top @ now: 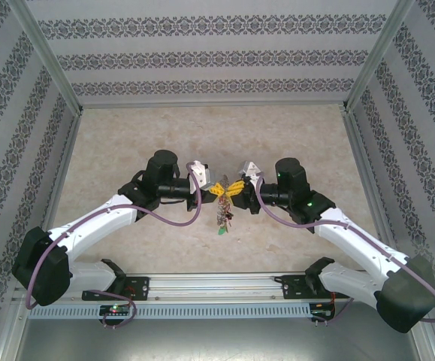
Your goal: Put the keys on the keyring
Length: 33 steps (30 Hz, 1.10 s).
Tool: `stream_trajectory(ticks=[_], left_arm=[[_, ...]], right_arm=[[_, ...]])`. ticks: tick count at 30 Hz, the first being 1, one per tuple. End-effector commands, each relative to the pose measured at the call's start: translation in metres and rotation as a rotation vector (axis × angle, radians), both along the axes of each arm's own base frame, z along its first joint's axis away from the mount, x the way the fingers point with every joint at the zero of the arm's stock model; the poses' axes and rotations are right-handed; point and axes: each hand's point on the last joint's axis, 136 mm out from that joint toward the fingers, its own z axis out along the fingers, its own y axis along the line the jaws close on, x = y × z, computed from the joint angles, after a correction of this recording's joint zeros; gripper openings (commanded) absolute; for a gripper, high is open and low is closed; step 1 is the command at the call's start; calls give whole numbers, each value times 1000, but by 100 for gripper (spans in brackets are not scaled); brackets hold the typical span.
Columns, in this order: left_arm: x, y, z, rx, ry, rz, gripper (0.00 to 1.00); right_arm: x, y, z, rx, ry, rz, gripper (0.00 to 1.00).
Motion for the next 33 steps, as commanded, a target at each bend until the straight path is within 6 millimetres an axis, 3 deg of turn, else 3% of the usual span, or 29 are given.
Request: stream_trajectory(ticks=[1,7,12,27,33], left_arm=[[-5,-4,40,-89,-94,-39,0],[1,-2,36,-100,-104,5,0],[2,-4,22,-85,-69,1,0],[0,-5,-6,5,-16,-38,14],[-5,-5,-17,71,11,-83,12]], right_arm=[[1,3,6,16,-12,20,14],[10,-2,0,-21,-7,-41,0],[11,-3,-1,-45,21,-55,0],[12,1,-3,-130,-7,-44,0],[11,5,-9,-165,-10,-31,0]])
